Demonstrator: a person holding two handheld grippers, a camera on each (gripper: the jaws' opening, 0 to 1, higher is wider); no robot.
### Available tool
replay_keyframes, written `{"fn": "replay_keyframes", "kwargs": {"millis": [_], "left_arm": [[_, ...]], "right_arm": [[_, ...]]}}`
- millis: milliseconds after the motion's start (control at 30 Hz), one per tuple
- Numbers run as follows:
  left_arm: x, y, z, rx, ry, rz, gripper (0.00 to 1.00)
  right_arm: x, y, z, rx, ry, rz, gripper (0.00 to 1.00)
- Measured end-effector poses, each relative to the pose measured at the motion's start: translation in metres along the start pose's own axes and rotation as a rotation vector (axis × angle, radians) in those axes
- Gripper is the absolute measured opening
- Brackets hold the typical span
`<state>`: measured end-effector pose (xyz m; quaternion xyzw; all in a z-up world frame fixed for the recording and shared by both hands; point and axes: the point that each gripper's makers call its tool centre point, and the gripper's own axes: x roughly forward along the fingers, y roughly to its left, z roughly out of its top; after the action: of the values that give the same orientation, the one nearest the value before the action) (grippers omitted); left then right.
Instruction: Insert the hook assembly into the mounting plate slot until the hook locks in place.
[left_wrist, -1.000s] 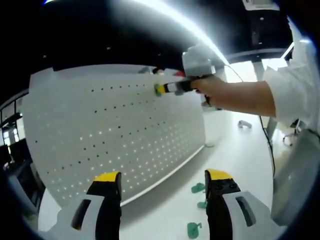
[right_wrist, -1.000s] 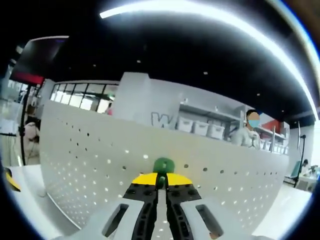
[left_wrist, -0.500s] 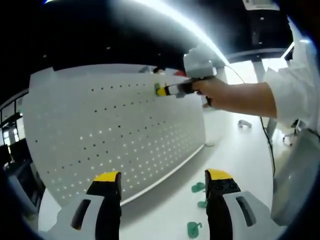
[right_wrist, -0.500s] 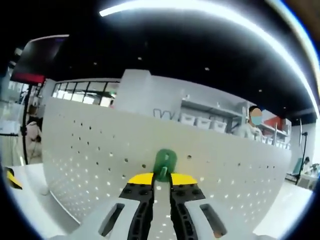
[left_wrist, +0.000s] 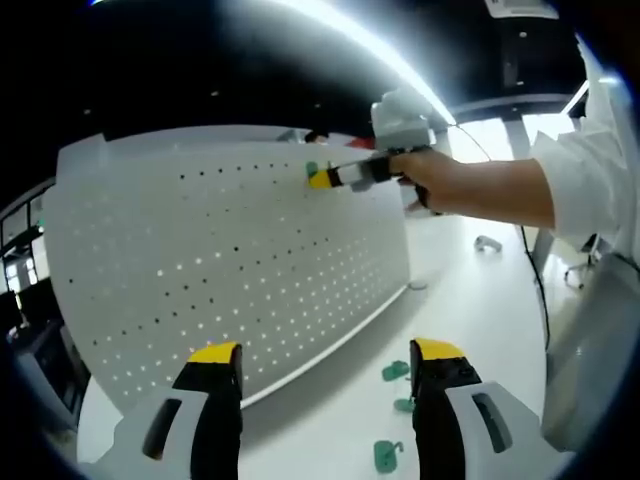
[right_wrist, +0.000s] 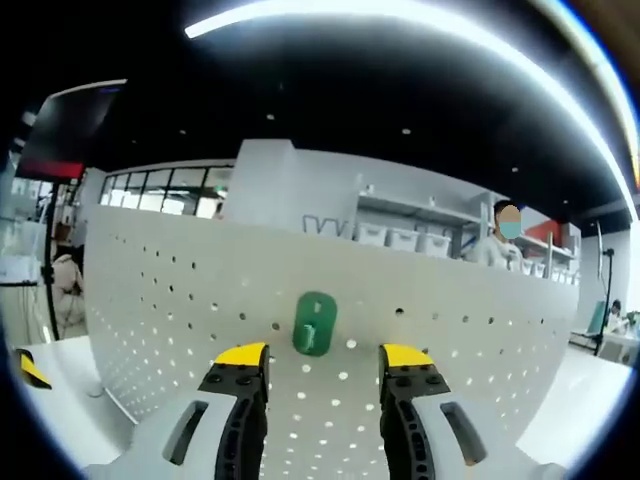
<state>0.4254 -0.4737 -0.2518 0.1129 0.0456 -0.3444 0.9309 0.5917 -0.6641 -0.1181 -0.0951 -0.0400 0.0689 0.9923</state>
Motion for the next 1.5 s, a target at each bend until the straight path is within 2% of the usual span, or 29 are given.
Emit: {"fn": "replay_keyframes", "kwargs": {"millis": [200,433,1267,1500], "left_arm": [[0.0,-0.002,-0.002,0.002,0.009,-0.007,0.7],[0.0,-0.003,-0.003,0.005,0.015,-0.011,0.7],[0.0,-0.005,-0.008,0.017,0.03,-0.021,0.7],[0.001,-0.008,-0.01,0.022,0.036,-0.03,0.69]], "right_arm": [[-0.002,-0.001,0.001,0.041,-0.006,0.016,0.63],[-0.005,0.001,0.0,0.049,-0.01,0.033,0.71],[-0.028,-0.007,-0.013,0.043,0.002,0.08,0.73],[-0.036,-0.005,-0.024,0.039,0.018,0.115,0.72]]}}
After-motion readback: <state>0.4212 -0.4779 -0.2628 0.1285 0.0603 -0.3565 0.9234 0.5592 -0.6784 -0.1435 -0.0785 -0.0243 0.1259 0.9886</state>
